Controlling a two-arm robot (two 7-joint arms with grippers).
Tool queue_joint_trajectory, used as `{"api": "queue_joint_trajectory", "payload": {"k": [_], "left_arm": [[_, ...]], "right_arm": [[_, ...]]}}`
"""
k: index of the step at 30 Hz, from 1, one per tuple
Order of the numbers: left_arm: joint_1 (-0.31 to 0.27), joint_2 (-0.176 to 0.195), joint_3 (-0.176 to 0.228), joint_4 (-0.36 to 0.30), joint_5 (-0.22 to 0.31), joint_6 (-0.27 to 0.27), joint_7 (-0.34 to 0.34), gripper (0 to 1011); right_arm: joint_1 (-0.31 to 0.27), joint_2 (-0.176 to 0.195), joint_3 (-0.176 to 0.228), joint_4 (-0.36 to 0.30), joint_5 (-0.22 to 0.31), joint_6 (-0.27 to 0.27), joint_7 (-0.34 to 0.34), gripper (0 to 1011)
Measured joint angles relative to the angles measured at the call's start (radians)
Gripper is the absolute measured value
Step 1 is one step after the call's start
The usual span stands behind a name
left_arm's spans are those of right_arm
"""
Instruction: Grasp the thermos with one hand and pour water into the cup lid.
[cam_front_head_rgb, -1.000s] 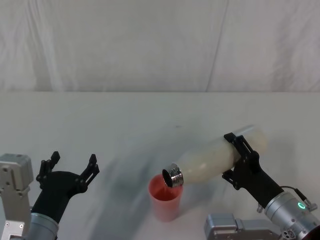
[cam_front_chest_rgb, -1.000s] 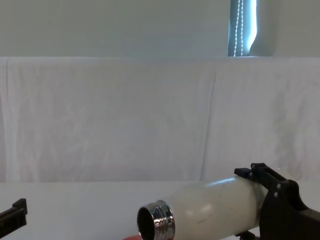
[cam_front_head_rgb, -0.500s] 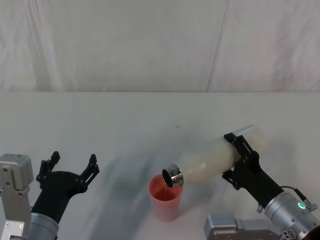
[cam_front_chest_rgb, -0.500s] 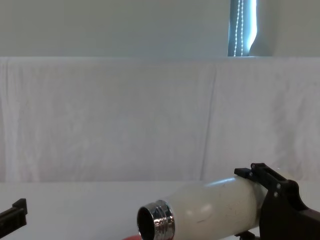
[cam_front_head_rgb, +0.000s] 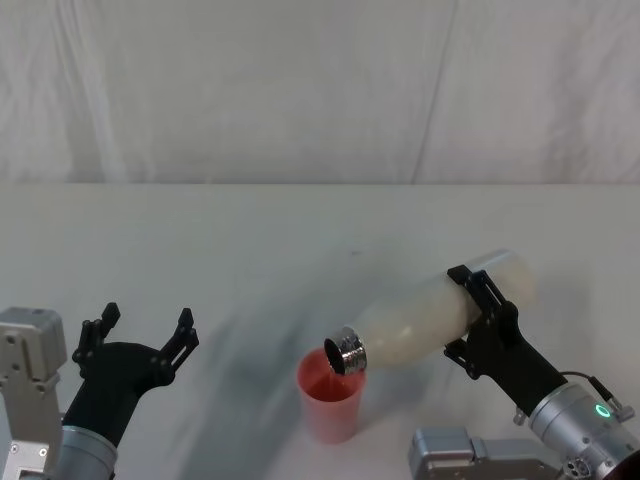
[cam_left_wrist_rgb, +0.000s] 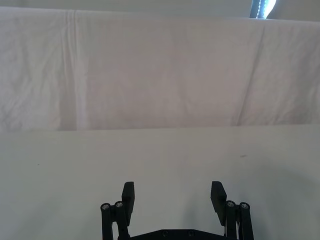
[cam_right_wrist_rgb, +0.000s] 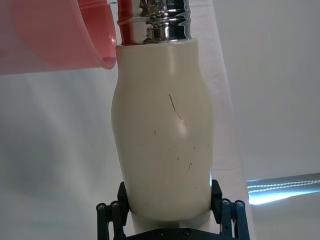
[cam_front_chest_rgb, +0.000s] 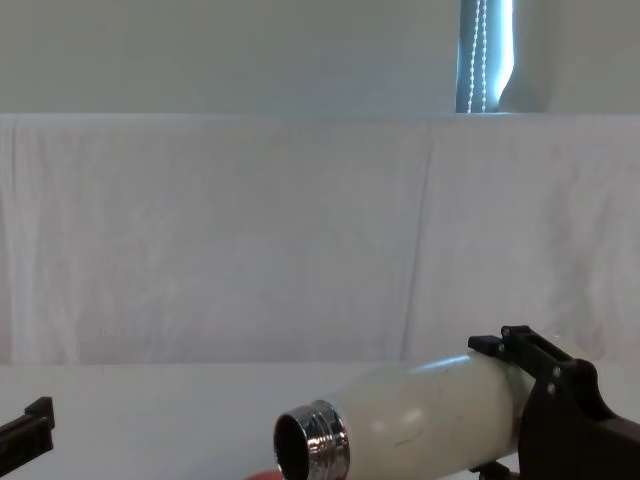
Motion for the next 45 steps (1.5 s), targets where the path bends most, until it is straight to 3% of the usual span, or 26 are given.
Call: {"api": "queue_joint_trajectory", "payload": {"k": [45], "left_arm": [[0.000,0.000,0.000,0.000,0.000,0.000,0.000,1001]], "right_arm": [[-0.001,0.003,0.001,-0.001,-0.002,0.002,0.001,964]]}}
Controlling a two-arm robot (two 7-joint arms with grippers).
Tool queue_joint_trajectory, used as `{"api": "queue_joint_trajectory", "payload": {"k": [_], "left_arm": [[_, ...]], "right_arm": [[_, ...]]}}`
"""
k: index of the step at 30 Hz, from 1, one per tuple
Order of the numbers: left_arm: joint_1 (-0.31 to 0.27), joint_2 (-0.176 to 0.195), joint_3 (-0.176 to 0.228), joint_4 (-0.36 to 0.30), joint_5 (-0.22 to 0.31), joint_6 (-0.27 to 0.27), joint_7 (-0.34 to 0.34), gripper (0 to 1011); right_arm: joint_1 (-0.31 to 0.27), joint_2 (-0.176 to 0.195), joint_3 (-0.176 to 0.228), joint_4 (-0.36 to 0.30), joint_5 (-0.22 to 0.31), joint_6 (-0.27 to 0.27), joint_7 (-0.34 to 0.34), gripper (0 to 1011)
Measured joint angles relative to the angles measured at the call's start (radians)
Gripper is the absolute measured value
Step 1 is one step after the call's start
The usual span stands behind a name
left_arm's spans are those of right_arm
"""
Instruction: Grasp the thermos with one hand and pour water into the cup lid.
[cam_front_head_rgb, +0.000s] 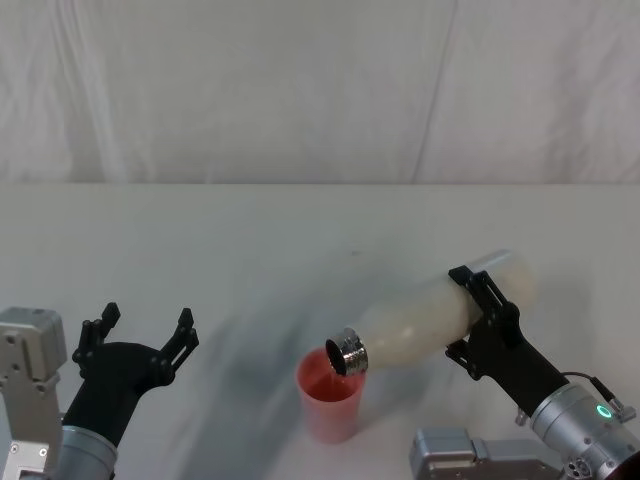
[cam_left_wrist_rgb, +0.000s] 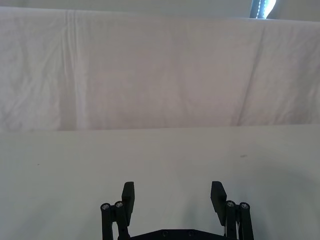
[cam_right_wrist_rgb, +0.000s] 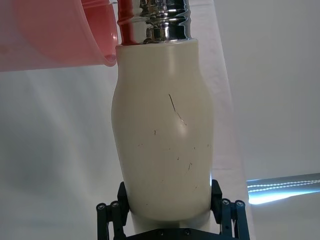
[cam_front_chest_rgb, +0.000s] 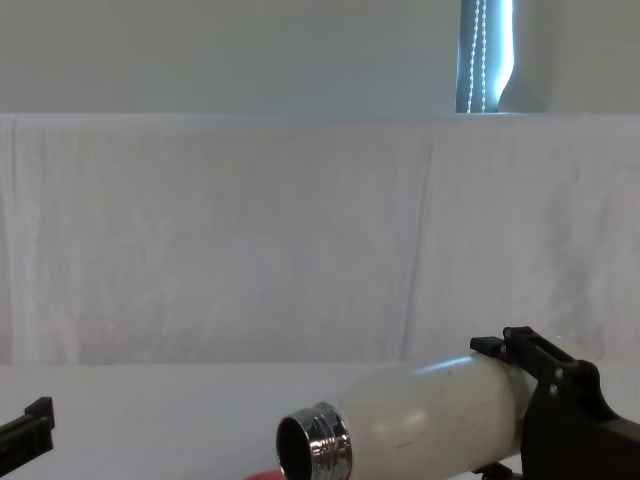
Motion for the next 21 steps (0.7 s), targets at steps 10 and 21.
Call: {"api": "queue_joint_trajectory", "payload": {"k": [10,21], "left_arm": [[0.000,0.000,0.000,0.000,0.000,0.000,0.000,1001],[0.000,0.000,0.000,0.000,0.000,0.000,0.000,1001]], "right_arm": [[0.000,0.000,0.000,0.001,0.000,-0.001,-0.002,964],[0.000,0.000,0.000,0.001,0.000,-0.002,-0.003,964]]}}
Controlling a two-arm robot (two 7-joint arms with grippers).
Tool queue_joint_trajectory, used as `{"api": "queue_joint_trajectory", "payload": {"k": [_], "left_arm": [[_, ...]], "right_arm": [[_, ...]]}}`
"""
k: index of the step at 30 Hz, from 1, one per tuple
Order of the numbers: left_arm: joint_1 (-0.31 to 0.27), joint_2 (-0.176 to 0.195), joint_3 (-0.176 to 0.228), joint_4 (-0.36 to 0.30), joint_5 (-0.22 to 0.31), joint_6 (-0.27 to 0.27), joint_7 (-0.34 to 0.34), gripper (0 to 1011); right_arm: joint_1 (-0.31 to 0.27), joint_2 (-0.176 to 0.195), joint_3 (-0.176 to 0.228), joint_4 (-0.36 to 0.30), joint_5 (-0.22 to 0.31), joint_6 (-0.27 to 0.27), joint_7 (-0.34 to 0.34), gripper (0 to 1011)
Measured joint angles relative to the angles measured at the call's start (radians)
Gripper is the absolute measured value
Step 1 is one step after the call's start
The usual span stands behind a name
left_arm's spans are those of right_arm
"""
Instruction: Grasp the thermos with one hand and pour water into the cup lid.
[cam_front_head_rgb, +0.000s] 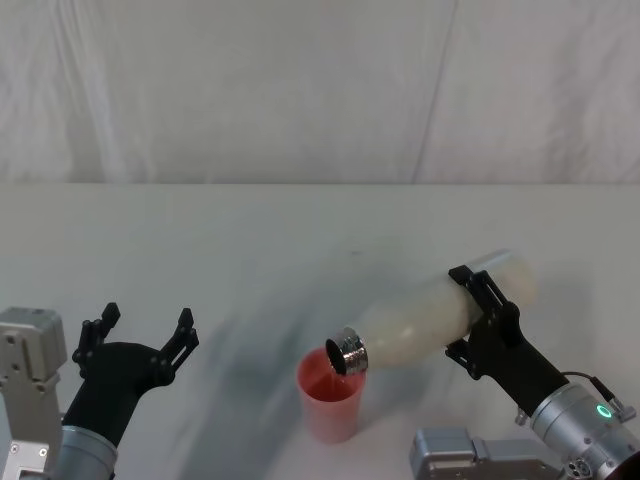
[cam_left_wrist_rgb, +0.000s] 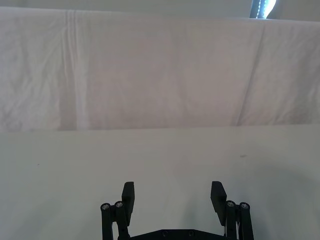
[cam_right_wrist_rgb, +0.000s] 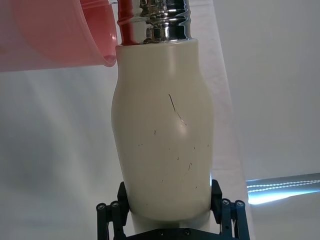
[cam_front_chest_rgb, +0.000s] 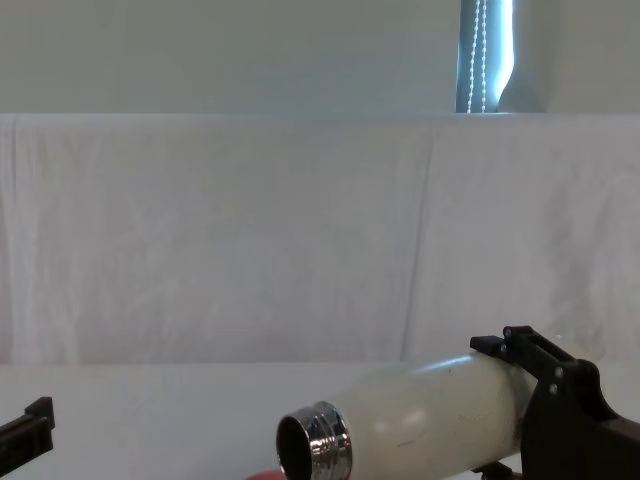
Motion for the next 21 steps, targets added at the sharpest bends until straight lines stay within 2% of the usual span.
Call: {"api": "queue_joint_trajectory", "payload": {"k": [21], "left_arm": [[0.000,0.000,0.000,0.000,0.000,0.000,0.000,1001]], "right_arm": [[0.001,0.002,-0.002,-0.001,-0.006,0.002,0.000,964]]}}
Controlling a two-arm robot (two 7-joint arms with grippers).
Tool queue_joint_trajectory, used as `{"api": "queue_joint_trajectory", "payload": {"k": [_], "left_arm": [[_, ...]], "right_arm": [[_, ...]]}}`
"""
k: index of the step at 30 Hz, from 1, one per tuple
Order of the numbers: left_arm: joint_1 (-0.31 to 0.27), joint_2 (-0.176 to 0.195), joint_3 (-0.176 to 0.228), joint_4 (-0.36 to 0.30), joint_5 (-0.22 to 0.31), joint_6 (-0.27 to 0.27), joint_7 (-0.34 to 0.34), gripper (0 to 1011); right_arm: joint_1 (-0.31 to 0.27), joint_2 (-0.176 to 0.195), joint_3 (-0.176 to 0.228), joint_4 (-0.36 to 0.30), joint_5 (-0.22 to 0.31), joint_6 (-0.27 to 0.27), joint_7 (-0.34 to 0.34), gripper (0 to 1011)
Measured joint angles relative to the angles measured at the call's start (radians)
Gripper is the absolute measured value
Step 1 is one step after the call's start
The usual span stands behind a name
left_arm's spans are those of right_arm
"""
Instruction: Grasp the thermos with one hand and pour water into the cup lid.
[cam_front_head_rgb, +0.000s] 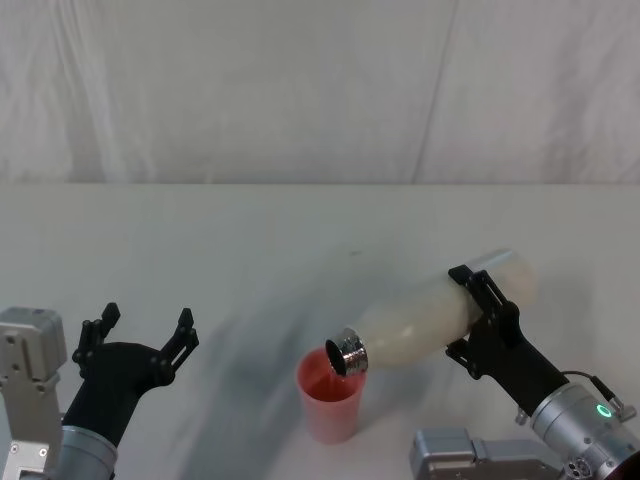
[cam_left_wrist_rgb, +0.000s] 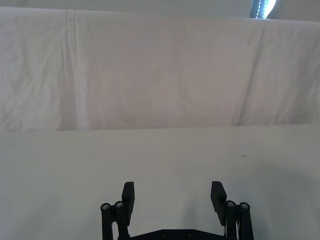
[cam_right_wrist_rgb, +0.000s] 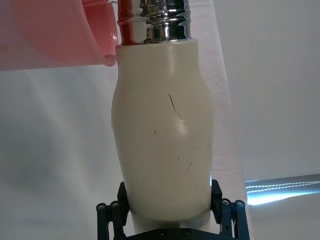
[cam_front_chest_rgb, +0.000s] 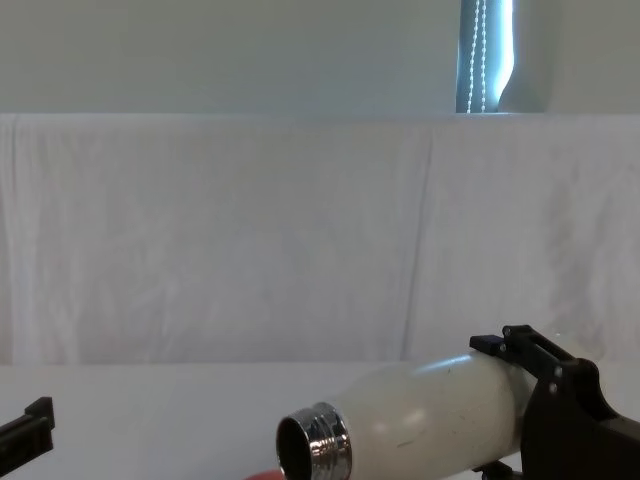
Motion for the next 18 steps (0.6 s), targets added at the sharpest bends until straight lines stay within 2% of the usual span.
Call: {"api": "queue_joint_trajectory", "payload": {"k": [18], "left_arm": [[0.000,0.000,0.000,0.000,0.000,0.000,0.000,1001]], "right_arm": [[0.004,0.000,-0.002,0.001,-0.001,0.001,0.001,964]]}}
